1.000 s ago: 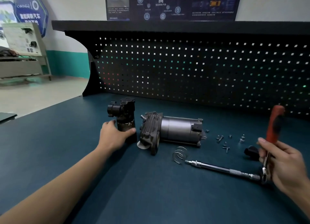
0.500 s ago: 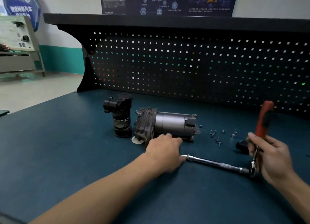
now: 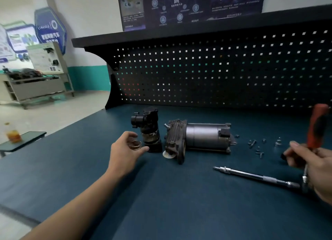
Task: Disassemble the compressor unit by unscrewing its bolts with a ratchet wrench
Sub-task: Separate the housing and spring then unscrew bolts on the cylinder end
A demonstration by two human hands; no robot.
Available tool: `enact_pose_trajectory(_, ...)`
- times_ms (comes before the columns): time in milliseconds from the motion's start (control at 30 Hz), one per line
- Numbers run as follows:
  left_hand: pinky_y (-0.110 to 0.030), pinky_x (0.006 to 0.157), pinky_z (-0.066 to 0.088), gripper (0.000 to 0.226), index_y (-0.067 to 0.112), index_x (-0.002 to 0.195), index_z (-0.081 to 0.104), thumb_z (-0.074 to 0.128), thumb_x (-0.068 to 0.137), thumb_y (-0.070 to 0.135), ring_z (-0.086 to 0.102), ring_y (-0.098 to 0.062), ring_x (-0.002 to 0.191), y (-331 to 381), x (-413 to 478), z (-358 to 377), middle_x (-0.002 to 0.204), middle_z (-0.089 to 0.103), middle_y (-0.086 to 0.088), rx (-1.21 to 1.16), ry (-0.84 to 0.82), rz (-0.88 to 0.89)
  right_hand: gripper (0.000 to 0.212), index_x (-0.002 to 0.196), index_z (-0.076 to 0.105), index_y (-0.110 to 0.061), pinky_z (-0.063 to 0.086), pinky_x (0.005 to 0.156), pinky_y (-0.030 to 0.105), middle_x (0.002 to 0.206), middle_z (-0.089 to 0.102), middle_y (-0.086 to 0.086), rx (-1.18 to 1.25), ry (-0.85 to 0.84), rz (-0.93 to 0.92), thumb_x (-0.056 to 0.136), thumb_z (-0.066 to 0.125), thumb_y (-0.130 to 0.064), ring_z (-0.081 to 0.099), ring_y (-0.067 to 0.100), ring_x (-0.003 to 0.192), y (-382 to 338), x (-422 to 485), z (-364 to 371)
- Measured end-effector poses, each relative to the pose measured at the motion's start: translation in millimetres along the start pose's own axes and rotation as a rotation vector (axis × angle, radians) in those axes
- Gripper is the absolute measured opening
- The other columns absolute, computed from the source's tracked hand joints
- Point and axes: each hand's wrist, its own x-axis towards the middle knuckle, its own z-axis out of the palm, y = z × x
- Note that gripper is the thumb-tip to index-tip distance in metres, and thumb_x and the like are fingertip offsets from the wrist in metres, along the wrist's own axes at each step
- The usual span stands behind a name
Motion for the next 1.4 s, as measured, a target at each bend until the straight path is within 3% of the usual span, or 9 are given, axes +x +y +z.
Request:
enact_pose_trajectory(200, -0.03, 0.095, 0.047, 0.071, 0.014, 0.134, 0.056, 0.082, 0.076, 0.045, 0.063, -0.021, 0.111, -21.4, 9.1, 14.9, 0.121, 0.069, -0.005, 0.334, -0.18, -0.125, 0.051, 0.07, 0.074, -0.012, 0.047, 0.051, 0.012, 0.053, 0.061, 0.003, -0.032, -0.009, -0.033, 0.072, 0.072, -0.062, 0.056, 0.006, 0.05, -0.3, -4.1, -2.0)
enact_pose_trajectory(333, -0.032, 0.099, 0.041, 0.097, 0.008, 0.147, 0.037, 0.082, 0.072, 0.05, 0.05, -0.027, 0.129, -9.5, -12.3, 12.6, 0.141, 0.054, -0.009, 0.311, -0.171, -0.219, 0.024, 0.072, 0.075, -0.009, 0.046, 0.049, 0.013, 0.053, 0.06, 0.007, -0.102, -0.091, -0.017, 0.082, 0.071, -0.03, 0.055, 0.009, 0.05, 11.4, 0.3, -4.7)
enact_pose_trajectory(433, -0.027, 0.105, 0.032, 0.073, 0.008, 0.136, 0.05, 0.079, 0.078, 0.041, 0.041, -0.022, 0.133, 3.0, -35.5, 3.3, 0.143, 0.049, -0.005, 0.39, -0.081, -0.077, 0.025, 0.074, 0.073, -0.005, 0.041, 0.045, 0.014, 0.052, 0.056, 0.009, -0.148, -0.164, -0.001, 0.077, 0.07, -0.029, 0.048, 0.012, 0.047, 15.3, 0.9, -4.4)
enact_pose_trajectory(567, -0.02, 0.094, 0.04, 0.024, 0.023, 0.102, 0.069, 0.07, 0.083, 0.037, 0.052, -0.008, 0.111, 43.4, -57.1, 21.3, 0.114, 0.059, 0.013, 0.239, -0.041, 0.315, 0.02, 0.073, 0.073, -0.007, 0.042, 0.046, 0.017, 0.053, 0.057, 0.01, -0.25, -0.244, 0.002, 0.073, 0.073, -0.027, 0.05, 0.014, 0.048, 14.4, -6.0, 3.7)
enact_pose_trajectory(667, -0.036, 0.089, 0.049, 0.043, 0.022, 0.112, 0.06, 0.061, 0.082, 0.052, 0.051, -0.017, 0.111, 73.4, -43.9, 57.2, 0.115, 0.058, 0.006, 0.379, -0.151, 0.294, 0.02, 0.067, 0.075, -0.014, 0.043, 0.043, 0.016, 0.05, 0.058, 0.008, -0.315, -0.208, 0.011, 0.073, 0.073, -0.032, 0.053, 0.012, 0.044, 4.6, -14.9, 12.4)
enact_pose_trajectory(800, -0.041, 0.083, 0.048, 0.069, 0.01, 0.126, 0.049, 0.06, 0.082, 0.063, 0.055, -0.033, 0.115, 86.2, -11.8, 87.4, 0.12, 0.061, -0.011, 0.675, -0.213, 0.104, 0.058, 0.061, 0.06, 0.003, 0.037, 0.042, 0.023, 0.039, 0.037, 0.004, -0.207, -0.044, 0.121, 0.082, 0.061, -0.051, 0.039, 0.018, 0.039, -6.1, -23.9, 19.9)
enact_pose_trajectory(967, -0.038, 0.075, 0.046, 0.05, 0.004, 0.115, 0.054, 0.064, 0.081, 0.04, 0.06, -0.042, 0.102, 76.2, 0.2, 98.4, 0.11, 0.064, -0.023, 0.628, -0.237, 0.071, 0.068, 0.046, 0.035, -0.016, 0.025, 0.038, 0.024, 0.041, 0.023, 0.0, 0.037, 0.024, 0.249, 0.102, 0.04, -0.053, 0.027, 0.016, 0.037, -15.5, -23.7, 12.3)
enact_pose_trajectory(1167, -0.04, 0.081, 0.051, 0.04, 0.007, 0.11, 0.057, 0.068, 0.08, 0.031, 0.061, -0.041, 0.099, 72.1, 4.1, 74.0, 0.103, 0.068, -0.022, 0.604, -0.38, 0.17, 0.068, 0.048, 0.023, -0.018, 0.019, 0.039, 0.024, 0.039, 0.017, -0.002, 0.167, 0.069, 0.284, 0.101, 0.041, -0.058, 0.02, 0.014, 0.036, -44.3, -9.2, -13.8)
enact_pose_trajectory(1400, -0.036, 0.098, 0.043, 0.065, 0.011, 0.141, 0.051, 0.07, 0.081, 0.024, 0.052, -0.04, 0.113, 66.4, -0.8, 57.3, 0.115, 0.068, -0.022, 0.503, -0.466, 0.211, 0.068, 0.049, 0.023, -0.02, 0.02, 0.039, 0.022, 0.042, 0.018, -0.003, 0.075, 0.143, 0.285, 0.099, 0.046, -0.06, 0.021, 0.013, 0.036, -70.4, -5.5, -31.3)
